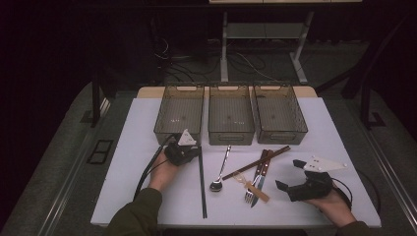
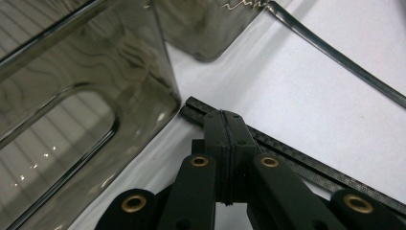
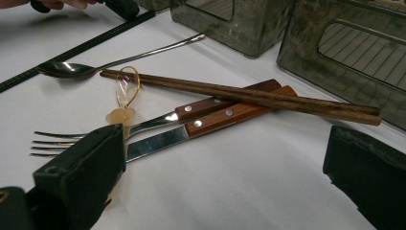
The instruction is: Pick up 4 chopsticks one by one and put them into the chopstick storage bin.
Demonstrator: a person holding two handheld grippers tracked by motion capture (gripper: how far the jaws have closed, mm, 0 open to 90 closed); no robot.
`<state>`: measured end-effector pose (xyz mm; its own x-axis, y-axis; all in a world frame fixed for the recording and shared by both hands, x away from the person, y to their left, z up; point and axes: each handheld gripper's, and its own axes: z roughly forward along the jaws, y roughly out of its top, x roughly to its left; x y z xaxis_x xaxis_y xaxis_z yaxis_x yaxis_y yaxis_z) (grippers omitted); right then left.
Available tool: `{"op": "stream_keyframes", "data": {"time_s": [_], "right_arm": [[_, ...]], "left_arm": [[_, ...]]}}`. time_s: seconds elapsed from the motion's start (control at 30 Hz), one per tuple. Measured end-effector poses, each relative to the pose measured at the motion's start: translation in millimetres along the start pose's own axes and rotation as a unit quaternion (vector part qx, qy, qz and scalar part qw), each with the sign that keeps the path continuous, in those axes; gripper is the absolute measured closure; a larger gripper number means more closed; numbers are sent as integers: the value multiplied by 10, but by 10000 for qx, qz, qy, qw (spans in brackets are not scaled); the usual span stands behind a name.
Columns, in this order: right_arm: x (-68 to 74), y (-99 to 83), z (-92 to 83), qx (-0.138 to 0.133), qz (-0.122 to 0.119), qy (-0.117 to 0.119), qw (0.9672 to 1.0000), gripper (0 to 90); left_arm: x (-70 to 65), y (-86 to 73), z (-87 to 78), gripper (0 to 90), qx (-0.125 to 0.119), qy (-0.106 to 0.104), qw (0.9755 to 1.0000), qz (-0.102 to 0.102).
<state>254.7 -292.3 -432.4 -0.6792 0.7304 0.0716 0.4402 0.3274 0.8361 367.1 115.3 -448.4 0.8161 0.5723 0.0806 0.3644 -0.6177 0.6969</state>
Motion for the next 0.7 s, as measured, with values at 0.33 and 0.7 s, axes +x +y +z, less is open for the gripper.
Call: {"op": "stream_keyframes", "data": {"time_s": [0.33,0.7], "right_arm": [[-2,0,-3,-5,-6,2,10000,10],[-1,-2,-10,-9,-10,11,10000,10]], "left_arm": [[-63,72,74,898,-50,-85,9999,40],[-100,107,36,894,-86,-49,9999,-98]]}}
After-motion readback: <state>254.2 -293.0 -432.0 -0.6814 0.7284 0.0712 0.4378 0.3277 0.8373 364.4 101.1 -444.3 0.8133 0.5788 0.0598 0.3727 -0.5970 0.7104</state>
